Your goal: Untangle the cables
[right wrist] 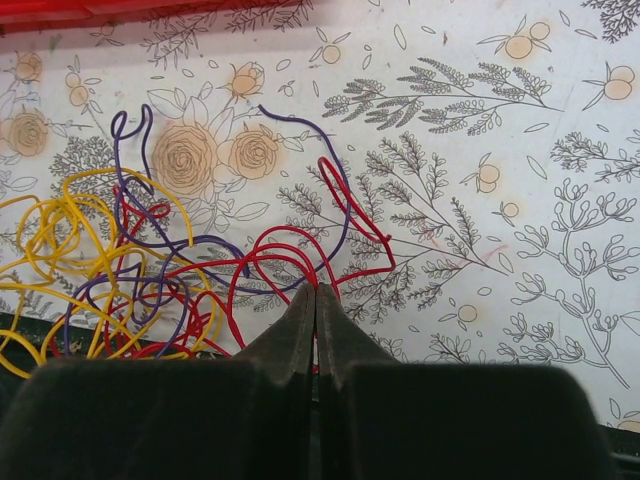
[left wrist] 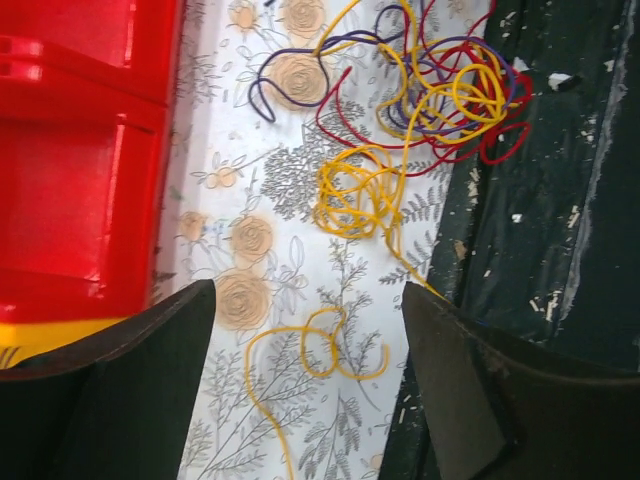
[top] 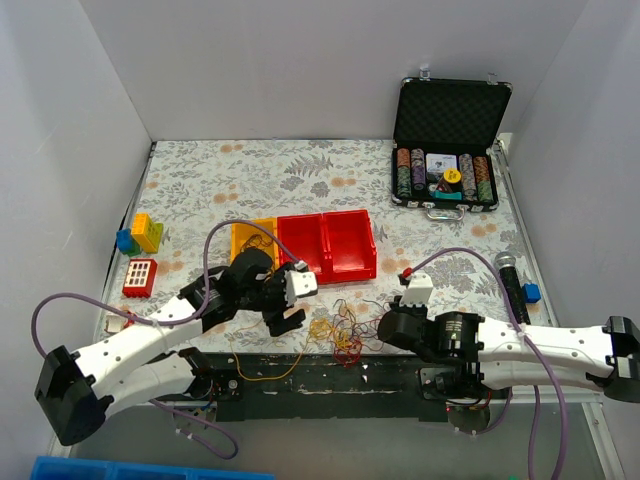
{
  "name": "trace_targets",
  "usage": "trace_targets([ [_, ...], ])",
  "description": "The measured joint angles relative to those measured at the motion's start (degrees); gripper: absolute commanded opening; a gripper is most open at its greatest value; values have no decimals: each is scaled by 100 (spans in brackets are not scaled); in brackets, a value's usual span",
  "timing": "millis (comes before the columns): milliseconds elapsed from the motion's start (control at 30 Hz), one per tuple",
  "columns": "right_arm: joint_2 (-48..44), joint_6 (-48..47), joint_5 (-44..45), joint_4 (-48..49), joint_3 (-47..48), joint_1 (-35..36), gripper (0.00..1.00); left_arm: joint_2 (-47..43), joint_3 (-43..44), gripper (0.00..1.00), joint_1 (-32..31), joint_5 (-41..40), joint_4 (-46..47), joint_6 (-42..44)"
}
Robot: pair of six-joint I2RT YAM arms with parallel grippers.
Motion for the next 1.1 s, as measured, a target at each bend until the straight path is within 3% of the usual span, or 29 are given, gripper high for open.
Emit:
trace_targets([
  [200, 155, 2, -20, 2, 0, 0, 4, 557, -72, 66, -197, 428, 269, -487],
  [500, 50, 7, -17, 2, 0, 0, 4, 1029, -538, 66, -807, 400, 682, -490],
  [833, 17, 2, -28, 20, 0, 0, 3, 1314, -1086, 66, -970, -612, 1847, -435],
  [1100, 17, 4, -81, 149, -22, 0, 2, 1364, -1099, 70, -992, -308, 2168, -382],
])
